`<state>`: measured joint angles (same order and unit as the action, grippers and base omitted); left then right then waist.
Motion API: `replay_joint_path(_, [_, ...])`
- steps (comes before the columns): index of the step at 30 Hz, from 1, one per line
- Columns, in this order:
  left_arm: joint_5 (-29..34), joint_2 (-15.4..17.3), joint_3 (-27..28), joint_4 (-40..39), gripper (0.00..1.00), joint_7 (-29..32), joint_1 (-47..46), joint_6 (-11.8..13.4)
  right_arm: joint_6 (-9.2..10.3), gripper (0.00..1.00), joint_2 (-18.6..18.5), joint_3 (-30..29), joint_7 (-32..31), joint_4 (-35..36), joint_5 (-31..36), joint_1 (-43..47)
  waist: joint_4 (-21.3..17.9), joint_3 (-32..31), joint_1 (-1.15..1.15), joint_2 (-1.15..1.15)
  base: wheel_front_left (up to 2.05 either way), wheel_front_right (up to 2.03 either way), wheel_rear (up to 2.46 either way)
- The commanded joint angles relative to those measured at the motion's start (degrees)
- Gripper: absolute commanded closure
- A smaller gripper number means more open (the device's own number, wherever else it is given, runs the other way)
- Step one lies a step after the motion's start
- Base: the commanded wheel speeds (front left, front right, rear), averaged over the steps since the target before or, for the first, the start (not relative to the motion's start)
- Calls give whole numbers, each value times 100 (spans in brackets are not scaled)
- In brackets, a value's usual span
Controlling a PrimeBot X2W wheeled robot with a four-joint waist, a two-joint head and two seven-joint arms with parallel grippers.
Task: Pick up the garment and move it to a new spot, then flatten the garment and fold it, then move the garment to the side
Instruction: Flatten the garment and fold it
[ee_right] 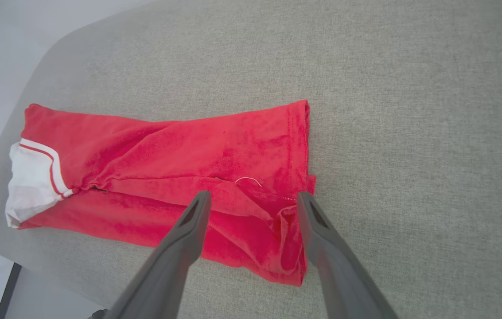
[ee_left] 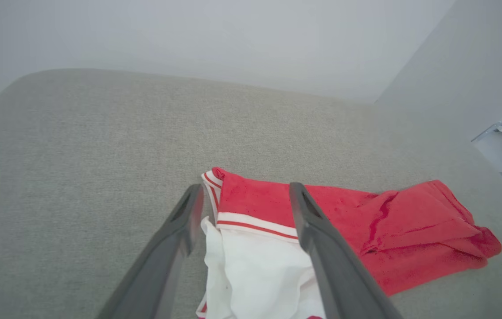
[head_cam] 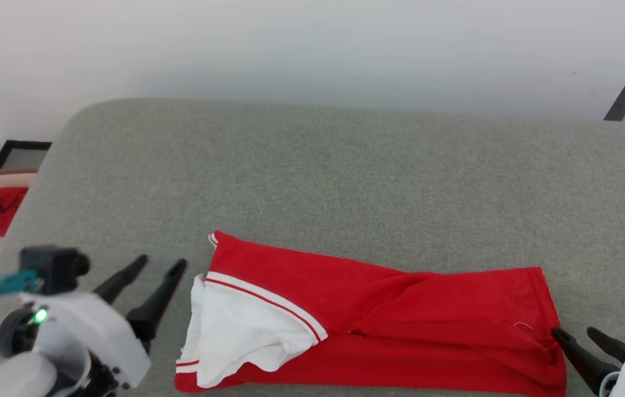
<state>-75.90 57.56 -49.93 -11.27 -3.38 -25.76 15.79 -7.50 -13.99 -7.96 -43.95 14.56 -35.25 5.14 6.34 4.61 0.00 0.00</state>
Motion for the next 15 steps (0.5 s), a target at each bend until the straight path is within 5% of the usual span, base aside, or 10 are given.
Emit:
replay_joint_path(1, [89,-11,84,74,0,-403,213,-68,2,0,51,-91,-35,-32,43,84,45,-87,0,0,0,0,0])
replay_joint_path(7, [378,-183,442,407,0,-1141,762,-204,2,0,190,-371,-243,-144,221,175,143,-231,0,0,0,0,0])
replay_joint_path(15, [1555,-1276,2298,832,0,-1180,1846,-580,2,0,203,-764,-512,-321,365,33,390,-237,0,0,0,0,0])
